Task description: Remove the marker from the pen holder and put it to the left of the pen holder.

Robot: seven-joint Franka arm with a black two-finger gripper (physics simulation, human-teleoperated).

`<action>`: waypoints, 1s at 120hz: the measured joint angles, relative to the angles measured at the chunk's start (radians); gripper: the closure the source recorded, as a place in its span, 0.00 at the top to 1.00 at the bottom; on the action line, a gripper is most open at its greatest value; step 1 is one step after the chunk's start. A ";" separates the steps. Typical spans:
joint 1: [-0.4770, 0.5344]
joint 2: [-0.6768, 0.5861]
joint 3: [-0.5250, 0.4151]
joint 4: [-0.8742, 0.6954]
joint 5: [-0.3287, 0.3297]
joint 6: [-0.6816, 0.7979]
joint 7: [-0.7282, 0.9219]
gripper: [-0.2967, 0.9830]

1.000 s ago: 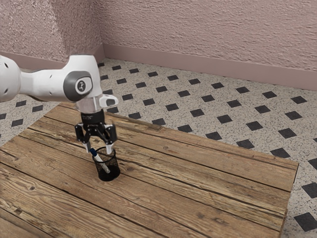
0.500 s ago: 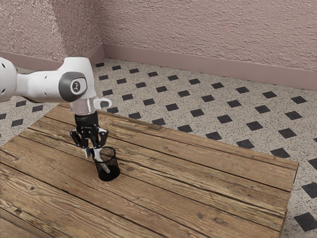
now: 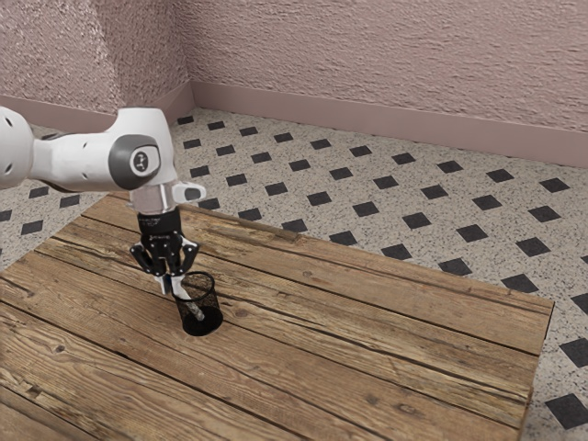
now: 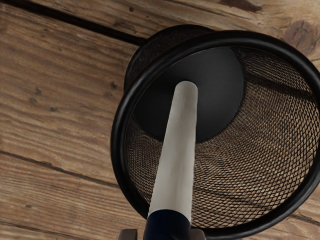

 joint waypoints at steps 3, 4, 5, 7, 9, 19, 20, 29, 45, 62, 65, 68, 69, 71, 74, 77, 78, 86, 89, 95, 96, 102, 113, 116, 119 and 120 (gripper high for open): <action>0.000 0.002 0.000 0.002 0.000 0.000 0.000 0.25; 0.000 0.003 0.000 0.002 0.000 0.000 -0.001 0.25; -0.001 0.004 0.000 0.003 0.000 0.000 -0.001 0.25; -0.001 0.006 0.000 0.005 0.000 0.001 -0.001 0.25; -0.001 0.008 0.000 0.006 0.000 0.001 -0.001 0.26; -0.003 0.012 0.000 0.009 -0.001 0.001 -0.002 0.26; -0.003 0.012 0.000 0.009 -0.001 0.001 -0.002 0.26; -0.004 0.013 0.000 0.009 -0.005 0.003 -0.003 0.25; -0.005 0.001 0.000 0.009 -0.008 -0.001 -0.008 0.22; -0.009 -0.036 -0.003 0.009 -0.006 -0.008 -0.015 0.20; -0.011 -0.045 -0.007 0.010 -0.006 -0.010 -0.017 0.20; -0.013 -0.054 -0.009 0.010 -0.005 -0.011 -0.018 0.20; -0.013 -0.060 -0.009 0.010 -0.005 -0.012 -0.018 0.20; -0.013 -0.070 -0.010 0.010 -0.005 -0.013 -0.019 0.20; -0.013 -0.087 -0.011 0.011 -0.005 -0.017 -0.020 0.19; -0.013 -0.107 -0.011 0.010 -0.007 -0.021 -0.021 0.19; -0.012 -0.115 -0.012 0.010 -0.008 -0.023 -0.021 0.19; -0.007 -0.176 -0.011 0.010 -0.014 -0.043 -0.024 0.19; -0.004 -0.193 -0.011 0.010 -0.015 -0.052 -0.024 0.19; 0.001 -0.211 -0.008 0.016 -0.018 -0.067 -0.025 0.20; 0.001 -0.212 -0.007 0.019 -0.018 -0.069 -0.025 0.20; 0.004 -0.201 -0.004 0.052 -0.025 -0.081 -0.026 0.20; 0.057 -0.083 -0.005 0.167 -0.056 -0.096 -0.021 0.21; 0.098 -0.046 -0.005 0.197 -0.062 -0.099 -0.019 0.21; 0.138 -0.012 -0.007 0.221 -0.069 -0.102 -0.016 0.21; 0.149 -0.003 -0.007 0.227 -0.072 -0.103 -0.015 0.21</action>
